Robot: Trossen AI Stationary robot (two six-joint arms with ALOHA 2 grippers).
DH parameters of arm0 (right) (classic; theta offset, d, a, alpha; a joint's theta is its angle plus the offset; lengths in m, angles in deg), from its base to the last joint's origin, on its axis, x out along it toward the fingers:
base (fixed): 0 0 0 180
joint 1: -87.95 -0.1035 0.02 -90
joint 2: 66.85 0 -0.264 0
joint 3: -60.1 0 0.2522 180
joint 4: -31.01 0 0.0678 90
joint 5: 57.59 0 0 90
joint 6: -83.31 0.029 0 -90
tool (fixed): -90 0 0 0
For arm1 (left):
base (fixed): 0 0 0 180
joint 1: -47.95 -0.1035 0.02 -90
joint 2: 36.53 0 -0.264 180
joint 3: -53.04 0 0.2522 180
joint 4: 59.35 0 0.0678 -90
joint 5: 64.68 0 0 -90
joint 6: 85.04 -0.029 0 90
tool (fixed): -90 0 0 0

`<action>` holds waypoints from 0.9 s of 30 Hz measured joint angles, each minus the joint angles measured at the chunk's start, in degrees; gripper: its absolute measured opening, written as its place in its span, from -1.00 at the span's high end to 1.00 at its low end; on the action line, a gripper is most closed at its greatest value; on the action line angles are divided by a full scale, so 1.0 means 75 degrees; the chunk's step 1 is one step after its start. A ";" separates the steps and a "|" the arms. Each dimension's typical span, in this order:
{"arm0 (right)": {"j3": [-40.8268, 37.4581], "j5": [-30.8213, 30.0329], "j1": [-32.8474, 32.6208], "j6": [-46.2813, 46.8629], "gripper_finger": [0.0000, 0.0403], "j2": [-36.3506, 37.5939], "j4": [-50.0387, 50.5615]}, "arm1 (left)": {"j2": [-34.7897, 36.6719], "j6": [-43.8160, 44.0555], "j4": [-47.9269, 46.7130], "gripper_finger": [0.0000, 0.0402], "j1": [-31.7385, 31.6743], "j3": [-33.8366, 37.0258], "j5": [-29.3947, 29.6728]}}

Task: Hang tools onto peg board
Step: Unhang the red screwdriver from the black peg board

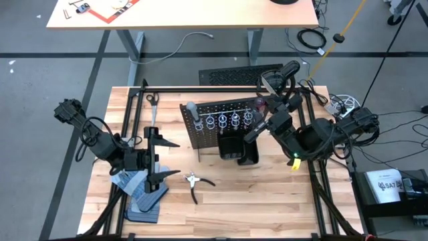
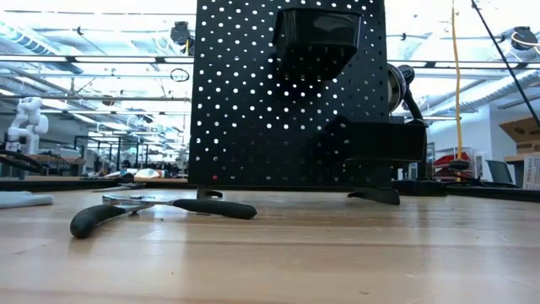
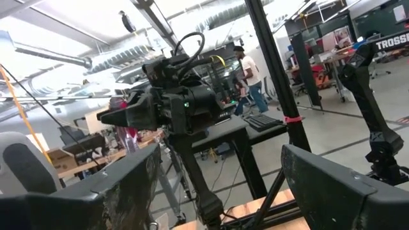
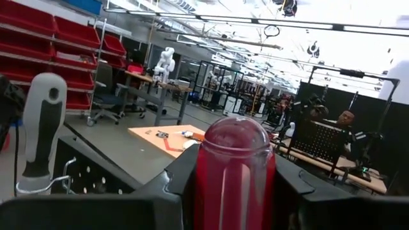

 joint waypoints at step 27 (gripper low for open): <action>0.0654 0.0276 -0.0013 -0.1121 0.44 0.0000 -0.0829 | -0.0009 -0.0003 -0.0198 -0.66 0.0000 0.0002 -0.0003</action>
